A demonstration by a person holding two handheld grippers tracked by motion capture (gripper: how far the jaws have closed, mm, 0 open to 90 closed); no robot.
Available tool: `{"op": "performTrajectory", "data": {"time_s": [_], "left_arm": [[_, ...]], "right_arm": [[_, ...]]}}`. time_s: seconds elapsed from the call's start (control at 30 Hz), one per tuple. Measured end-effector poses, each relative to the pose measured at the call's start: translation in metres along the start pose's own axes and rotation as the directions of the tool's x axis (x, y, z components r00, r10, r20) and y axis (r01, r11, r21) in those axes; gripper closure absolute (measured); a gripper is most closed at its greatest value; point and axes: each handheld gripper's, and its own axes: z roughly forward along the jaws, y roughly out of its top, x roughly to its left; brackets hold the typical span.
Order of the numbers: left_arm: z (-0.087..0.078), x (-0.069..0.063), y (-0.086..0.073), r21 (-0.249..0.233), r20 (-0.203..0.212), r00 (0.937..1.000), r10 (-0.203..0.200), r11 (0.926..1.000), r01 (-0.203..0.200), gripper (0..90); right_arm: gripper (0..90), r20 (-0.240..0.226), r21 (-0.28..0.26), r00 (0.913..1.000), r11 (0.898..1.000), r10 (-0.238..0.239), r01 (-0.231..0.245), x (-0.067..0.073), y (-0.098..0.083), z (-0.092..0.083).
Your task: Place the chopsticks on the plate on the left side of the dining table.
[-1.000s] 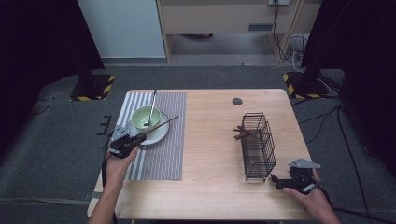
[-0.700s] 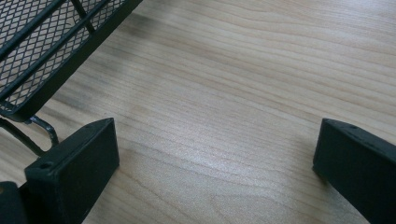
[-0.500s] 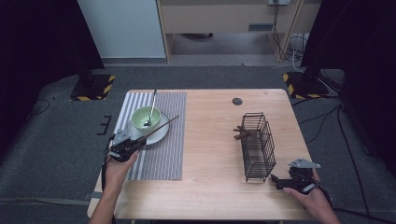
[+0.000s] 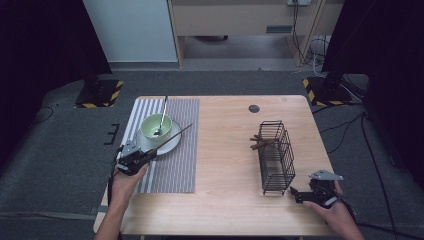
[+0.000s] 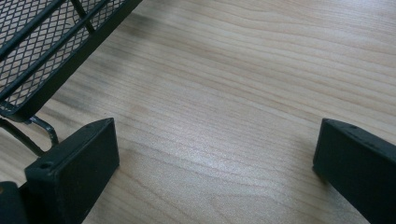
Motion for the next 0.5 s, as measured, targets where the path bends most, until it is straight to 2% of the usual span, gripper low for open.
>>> {"op": "performTrajectory", "data": {"time_s": [0.5], "left_arm": [[0.0012,0.0057,-0.0067,0.029,0.013,0.9999,-0.001,0.9996,0.001,83.2]], "right_arm": [[0.4,0.000,0.000,1.0000,1.000,0.000,0.000,0.0000,0.0000,0.0000]]}}
